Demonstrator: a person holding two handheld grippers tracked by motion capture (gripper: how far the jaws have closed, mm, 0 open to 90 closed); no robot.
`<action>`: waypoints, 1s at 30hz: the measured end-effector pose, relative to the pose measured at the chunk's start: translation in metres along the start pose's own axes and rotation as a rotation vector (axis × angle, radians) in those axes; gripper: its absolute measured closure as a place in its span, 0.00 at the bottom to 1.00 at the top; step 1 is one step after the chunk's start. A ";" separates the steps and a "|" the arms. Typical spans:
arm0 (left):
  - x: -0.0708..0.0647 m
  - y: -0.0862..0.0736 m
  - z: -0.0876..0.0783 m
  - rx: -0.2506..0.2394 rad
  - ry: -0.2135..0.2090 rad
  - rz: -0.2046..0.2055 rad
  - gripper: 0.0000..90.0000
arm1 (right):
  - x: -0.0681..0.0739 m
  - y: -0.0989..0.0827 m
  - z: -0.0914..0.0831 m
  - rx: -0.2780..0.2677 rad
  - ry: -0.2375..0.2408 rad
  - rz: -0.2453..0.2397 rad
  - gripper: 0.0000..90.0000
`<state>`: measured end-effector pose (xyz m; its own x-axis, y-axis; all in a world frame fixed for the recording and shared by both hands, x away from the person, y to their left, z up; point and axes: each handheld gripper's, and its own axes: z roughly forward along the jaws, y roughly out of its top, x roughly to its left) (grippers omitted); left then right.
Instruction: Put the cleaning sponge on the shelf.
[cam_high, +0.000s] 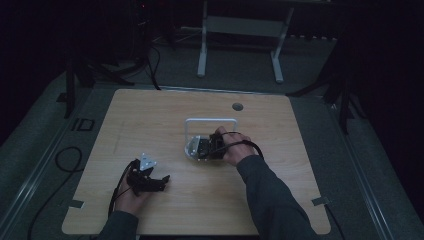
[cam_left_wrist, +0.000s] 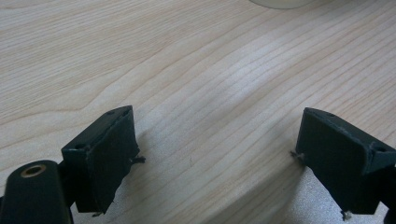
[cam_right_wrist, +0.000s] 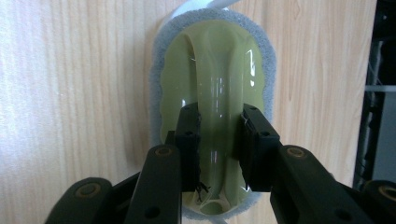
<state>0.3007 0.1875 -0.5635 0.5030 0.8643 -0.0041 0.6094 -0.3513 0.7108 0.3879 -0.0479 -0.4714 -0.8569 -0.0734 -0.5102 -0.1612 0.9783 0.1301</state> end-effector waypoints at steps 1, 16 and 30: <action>0.000 0.000 0.000 0.000 0.000 0.000 0.14 | 0.000 0.000 0.000 0.002 -0.006 0.000 0.79; 0.000 0.000 0.000 0.001 0.000 0.000 0.14 | 0.000 0.000 0.006 0.009 -0.053 -0.013 0.80; 0.000 0.000 0.000 0.000 0.000 -0.001 0.14 | -0.001 -0.002 0.012 0.015 -0.089 -0.005 0.80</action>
<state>0.3007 0.1875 -0.5635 0.5026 0.8645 -0.0043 0.6097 -0.3509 0.7107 0.3947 -0.0474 -0.4811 -0.8091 -0.0617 -0.5844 -0.1577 0.9808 0.1149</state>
